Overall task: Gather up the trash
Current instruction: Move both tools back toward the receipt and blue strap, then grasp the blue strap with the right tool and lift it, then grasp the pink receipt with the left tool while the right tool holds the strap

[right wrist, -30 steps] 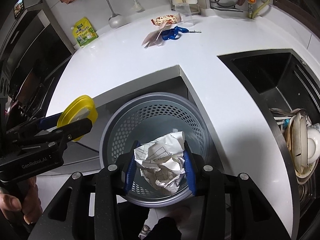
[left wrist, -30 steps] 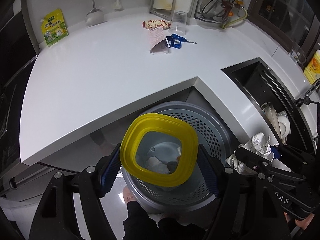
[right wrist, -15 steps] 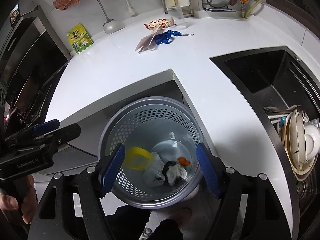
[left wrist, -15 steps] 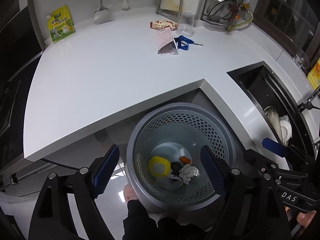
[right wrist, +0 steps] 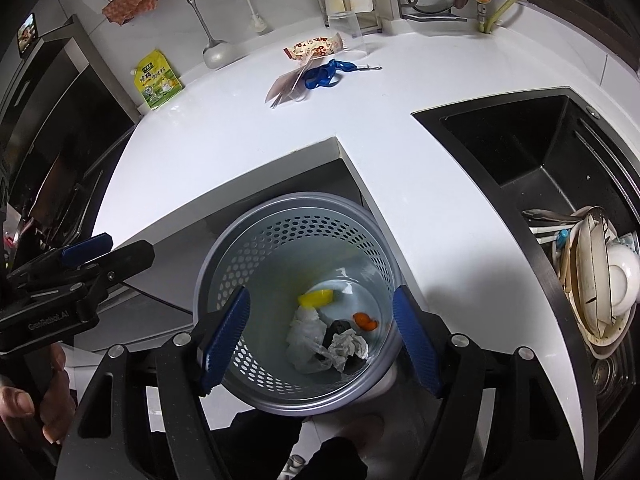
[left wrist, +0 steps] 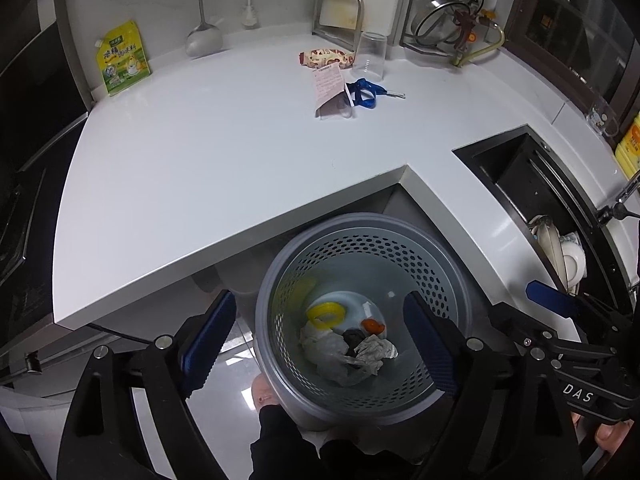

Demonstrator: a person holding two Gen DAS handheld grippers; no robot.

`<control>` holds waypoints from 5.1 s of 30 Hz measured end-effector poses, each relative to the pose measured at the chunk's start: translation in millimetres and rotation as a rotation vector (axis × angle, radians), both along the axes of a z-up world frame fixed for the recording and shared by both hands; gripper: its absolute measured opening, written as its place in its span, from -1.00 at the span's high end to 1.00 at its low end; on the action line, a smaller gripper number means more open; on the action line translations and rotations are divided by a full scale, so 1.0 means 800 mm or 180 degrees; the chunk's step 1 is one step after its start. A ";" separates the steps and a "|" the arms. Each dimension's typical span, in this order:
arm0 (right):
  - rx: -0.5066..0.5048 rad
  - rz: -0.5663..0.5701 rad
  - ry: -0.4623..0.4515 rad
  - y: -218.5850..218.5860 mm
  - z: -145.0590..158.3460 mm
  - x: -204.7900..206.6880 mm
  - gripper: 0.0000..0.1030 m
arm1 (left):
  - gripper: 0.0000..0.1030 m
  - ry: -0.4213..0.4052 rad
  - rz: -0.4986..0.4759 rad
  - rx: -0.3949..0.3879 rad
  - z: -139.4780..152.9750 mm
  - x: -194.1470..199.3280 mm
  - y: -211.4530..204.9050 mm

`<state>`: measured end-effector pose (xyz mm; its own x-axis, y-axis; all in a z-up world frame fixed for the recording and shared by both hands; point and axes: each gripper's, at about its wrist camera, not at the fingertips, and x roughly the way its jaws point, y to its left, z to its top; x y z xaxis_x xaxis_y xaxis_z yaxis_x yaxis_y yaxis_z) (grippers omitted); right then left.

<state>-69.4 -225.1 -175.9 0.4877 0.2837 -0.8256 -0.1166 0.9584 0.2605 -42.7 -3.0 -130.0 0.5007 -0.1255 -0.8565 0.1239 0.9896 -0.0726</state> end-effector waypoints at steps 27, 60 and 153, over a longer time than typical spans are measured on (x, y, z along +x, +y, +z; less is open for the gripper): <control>-0.0052 -0.0046 -0.0115 0.031 0.021 0.065 -0.37 | -0.73 -0.0137 0.0124 -0.0007 0.021 0.054 0.056; -0.0345 -0.0242 -0.0515 0.031 -0.003 0.381 -0.39 | -0.79 -0.0466 -0.0019 -0.0116 -0.009 0.327 0.041; -0.0059 -0.0788 -0.0596 -0.088 -0.001 0.290 0.90 | 0.04 -0.0133 -0.0287 -0.0002 -0.081 0.408 -0.104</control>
<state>162.6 -295.5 -176.6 0.6843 0.1230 -0.7187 0.0768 0.9680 0.2388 283.8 -86.4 -194.7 0.5225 -0.1722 -0.8351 0.2155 0.9743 -0.0661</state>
